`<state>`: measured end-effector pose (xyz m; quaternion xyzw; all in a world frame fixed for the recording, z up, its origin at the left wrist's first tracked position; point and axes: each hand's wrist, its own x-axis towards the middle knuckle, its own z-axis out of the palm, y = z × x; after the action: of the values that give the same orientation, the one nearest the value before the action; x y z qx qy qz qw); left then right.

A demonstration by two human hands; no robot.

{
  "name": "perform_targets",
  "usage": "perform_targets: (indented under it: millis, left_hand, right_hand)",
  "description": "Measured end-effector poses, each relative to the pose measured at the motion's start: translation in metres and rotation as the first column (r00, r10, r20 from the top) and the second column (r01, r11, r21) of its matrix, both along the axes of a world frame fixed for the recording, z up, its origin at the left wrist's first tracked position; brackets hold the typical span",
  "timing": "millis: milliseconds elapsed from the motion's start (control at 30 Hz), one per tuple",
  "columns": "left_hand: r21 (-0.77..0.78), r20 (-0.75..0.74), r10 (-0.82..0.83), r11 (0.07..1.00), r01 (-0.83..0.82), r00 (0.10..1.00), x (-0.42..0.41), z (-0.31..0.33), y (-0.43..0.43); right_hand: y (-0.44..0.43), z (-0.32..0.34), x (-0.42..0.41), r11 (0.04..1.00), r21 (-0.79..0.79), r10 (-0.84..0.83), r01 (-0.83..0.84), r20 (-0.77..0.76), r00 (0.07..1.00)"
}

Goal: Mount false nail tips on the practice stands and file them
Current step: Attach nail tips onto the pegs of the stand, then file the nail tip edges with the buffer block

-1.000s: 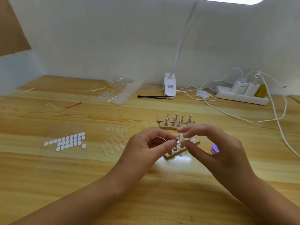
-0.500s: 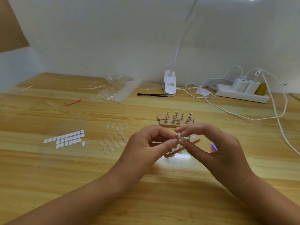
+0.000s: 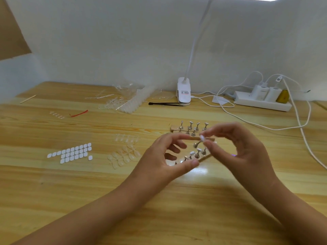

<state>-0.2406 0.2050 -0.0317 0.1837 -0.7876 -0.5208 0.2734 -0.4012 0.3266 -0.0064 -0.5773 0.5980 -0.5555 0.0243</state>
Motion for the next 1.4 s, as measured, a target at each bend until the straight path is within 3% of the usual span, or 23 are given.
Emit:
perform_targets:
  millis: [133,233,567,767,1100,1233,1333,1400]
  left_hand:
    - [-0.28,0.265,0.087,0.96,-0.009,0.96,-0.002,-0.007,-0.01]
    - [-0.369,0.376,0.115,0.929,0.035,0.919,-0.003,-0.01,-0.017]
    - [-0.512,0.279,0.181,0.859,-0.013,0.943,-0.001,-0.014,-0.022]
    - [-0.554,0.242,0.225,0.83,-0.056,0.944,0.0,-0.015,-0.027]
    - [-0.556,0.267,0.257,0.828,-0.069,0.929,-0.001,-0.014,-0.029]
    - [-0.559,0.298,0.253,0.828,-0.046,0.92,-0.001,-0.012,-0.029]
    - [-0.533,0.277,0.237,0.844,-0.056,0.931,-0.003,-0.008,-0.026]
    - [-0.508,0.26,0.243,0.858,-0.081,0.935,-0.004,-0.007,-0.025]
  right_hand:
    - [0.004,0.002,-0.033,0.989,0.041,-0.134,0.141,-0.13,0.982]
    - [0.006,-0.003,-0.05,0.972,0.176,-0.116,0.153,-0.204,0.972]
    - [0.002,-0.013,-0.048,0.954,0.268,-0.045,0.137,-0.324,0.945]
    - [0.001,-0.011,-0.047,0.969,0.226,0.001,0.103,-0.42,0.908]
    - [0.0,-0.014,-0.051,0.968,0.243,0.011,0.065,-0.299,0.954]
    - [0.001,-0.013,-0.053,0.963,0.266,0.009,0.041,-0.186,0.983]
    - [0.002,-0.012,-0.059,0.958,0.248,-0.106,0.147,-0.175,0.979]
    - [0.004,-0.008,-0.067,0.879,0.324,-0.254,0.351,-0.305,0.918]
